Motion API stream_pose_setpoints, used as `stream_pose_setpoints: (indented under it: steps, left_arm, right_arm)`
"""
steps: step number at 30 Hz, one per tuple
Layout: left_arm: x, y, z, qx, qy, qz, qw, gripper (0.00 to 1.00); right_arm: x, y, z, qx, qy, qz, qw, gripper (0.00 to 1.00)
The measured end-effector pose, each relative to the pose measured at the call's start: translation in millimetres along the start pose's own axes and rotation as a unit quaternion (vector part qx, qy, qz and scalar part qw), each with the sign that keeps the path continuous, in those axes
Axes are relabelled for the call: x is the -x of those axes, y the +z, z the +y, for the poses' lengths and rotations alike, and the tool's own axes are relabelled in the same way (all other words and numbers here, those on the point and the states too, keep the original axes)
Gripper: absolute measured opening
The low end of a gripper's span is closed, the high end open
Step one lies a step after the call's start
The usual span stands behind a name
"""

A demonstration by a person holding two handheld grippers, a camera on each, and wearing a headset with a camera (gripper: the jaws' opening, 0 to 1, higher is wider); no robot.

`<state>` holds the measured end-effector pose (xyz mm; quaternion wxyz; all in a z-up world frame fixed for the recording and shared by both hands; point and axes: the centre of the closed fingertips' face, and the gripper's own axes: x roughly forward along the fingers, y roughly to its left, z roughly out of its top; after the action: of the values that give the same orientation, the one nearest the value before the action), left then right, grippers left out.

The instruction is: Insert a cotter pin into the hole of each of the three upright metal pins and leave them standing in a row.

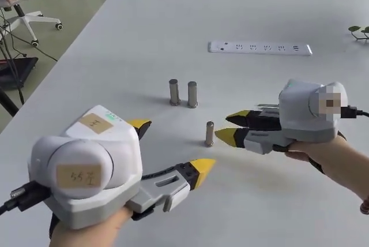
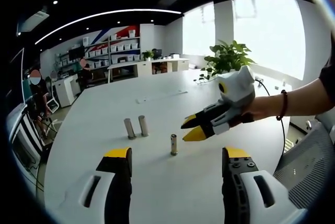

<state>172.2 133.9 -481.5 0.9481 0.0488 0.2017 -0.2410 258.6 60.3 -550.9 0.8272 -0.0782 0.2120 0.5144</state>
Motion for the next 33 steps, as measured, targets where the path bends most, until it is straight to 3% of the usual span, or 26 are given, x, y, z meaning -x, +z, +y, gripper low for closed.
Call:
stream_pose_setpoints:
  steps: [7, 15, 21, 33]
  left_arm:
    - [1.5, 2.9, 0.8, -0.004, 0.006, -0.006, 1.0000, 0.69]
    - [1.5, 2.1, 0.9, -0.008, 0.005, -0.006, 0.9999, 0.69]
    - [1.1, 0.2, 1.3, -0.009, 0.005, -0.003, 0.9999, 0.69]
    - [-1.3, -2.4, 1.4, -0.005, 0.004, -0.003, 1.0000, 0.69]
  right_arm:
    - [20.2, -0.1, -15.6, -0.003, -0.031, 0.010, 0.9995, 0.25]
    - [37.2, -11.2, -37.9, 0.026, -0.072, 0.062, 0.9951, 0.22]
    - [45.9, -15.8, -56.4, 0.021, -0.101, 0.083, 0.9912, 0.18]
    - [50.9, -16.1, -87.4, 0.056, -0.117, 0.138, 0.9819, 0.15]
